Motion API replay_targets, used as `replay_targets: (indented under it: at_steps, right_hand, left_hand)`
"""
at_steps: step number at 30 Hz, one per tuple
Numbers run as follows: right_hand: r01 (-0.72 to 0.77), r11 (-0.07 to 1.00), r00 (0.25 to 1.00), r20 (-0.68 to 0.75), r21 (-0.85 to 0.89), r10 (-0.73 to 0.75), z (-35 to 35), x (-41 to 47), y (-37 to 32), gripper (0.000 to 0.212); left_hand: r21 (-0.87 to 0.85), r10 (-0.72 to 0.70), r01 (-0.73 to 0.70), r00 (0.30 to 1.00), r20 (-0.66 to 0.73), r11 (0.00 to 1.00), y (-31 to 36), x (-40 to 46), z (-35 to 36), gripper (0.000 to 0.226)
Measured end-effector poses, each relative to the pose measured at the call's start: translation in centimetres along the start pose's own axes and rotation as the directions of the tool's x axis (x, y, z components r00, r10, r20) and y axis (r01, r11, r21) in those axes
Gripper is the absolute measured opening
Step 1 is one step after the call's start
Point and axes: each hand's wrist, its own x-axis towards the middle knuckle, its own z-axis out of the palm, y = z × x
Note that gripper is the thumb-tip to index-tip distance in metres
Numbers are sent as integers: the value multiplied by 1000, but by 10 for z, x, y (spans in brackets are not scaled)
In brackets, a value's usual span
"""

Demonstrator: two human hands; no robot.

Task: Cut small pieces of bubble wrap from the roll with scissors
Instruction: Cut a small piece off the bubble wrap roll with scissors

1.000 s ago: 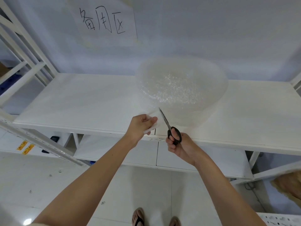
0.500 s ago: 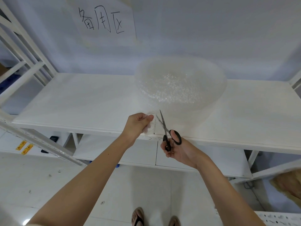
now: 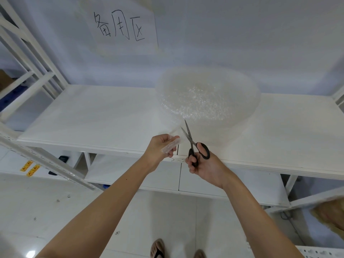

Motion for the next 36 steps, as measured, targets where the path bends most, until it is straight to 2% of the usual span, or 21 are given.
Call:
replay_targets:
  at_steps: [4,8,14,18,20,27,33,36]
  right_hand:
    - [45,995,999,0,89,-45,-4,-2,-3,61]
    - [98,994,995,22,51,-100,-8,-5,-5,57]
    - [96,995,995,11,-30,-96,-10,-6,-3,60]
    - [61,998,998,-23,27,-60,-4,-8,-6,39]
    - [53,998,997,-46,-25,-54,-2,-7,-9,36]
    - [102,981,990,-77,-166,-116,-2,-5,-5,38]
    - [116,981,987,-96,-156,-132,3,-1,3,37]
    - [62,994,997,-39,-88,-66,4,2,4,42]
  left_hand:
    - [-16,5,-5,1000,-13,1000,-2,4,-2,13]
    - [-23,7,-8,999,-43,1000,0,10,-3,11]
    - [-56,-13,10,998,-53,998,-2,14,0,7]
    - [-34,-14,13,999,-40,999,-5,11,0,6]
    - [-29,-15,14,999,-46,999,-6,10,0,7]
    - [-44,-15,13,998,-60,999,1,5,-4,10]
    - [-46,-19,17,999,-41,999,4,5,-7,10]
    - [-15,-21,20,1000,-23,1000,6,4,-8,13]
